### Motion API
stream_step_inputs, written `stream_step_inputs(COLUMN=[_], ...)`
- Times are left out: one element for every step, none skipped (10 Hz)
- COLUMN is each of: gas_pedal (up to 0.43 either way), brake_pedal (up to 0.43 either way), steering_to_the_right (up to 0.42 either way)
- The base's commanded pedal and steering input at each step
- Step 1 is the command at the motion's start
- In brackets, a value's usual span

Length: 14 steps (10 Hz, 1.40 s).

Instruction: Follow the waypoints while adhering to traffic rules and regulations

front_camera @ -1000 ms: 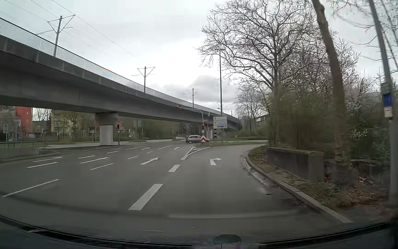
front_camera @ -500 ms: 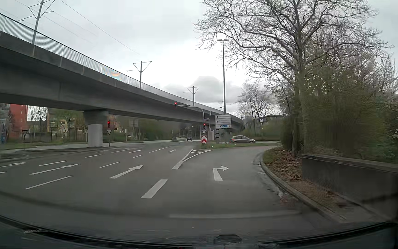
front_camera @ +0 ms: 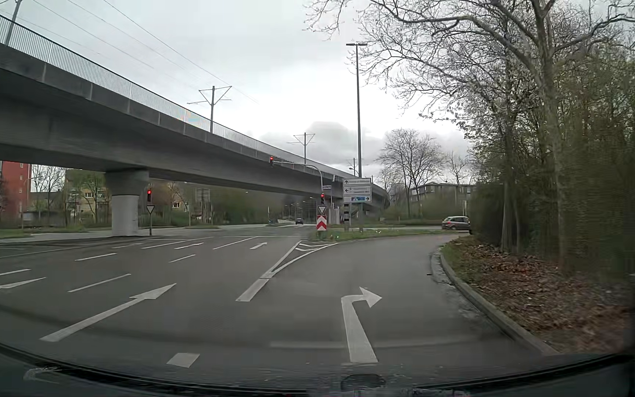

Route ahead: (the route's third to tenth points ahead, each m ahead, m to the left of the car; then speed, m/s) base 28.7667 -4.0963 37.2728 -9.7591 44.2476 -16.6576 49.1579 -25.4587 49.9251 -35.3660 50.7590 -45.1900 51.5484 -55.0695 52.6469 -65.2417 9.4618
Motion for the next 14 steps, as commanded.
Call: stream_step_inputs(gas_pedal=[0.039,0.039,0.039,0.039,0.039,0.000,0.000,0.000,0.000,0.000,0.000,0.000,0.000,0.000], brake_pedal=[0.000,0.000,0.000,0.000,0.000,0.000,0.000,0.000,0.000,0.000,0.006,0.067,0.104,0.128], steering_to_the_right=[0.026,0.031,0.035,0.041,0.048,0.056,0.060,0.060,0.063,0.065,0.067,0.070,0.071,0.074])
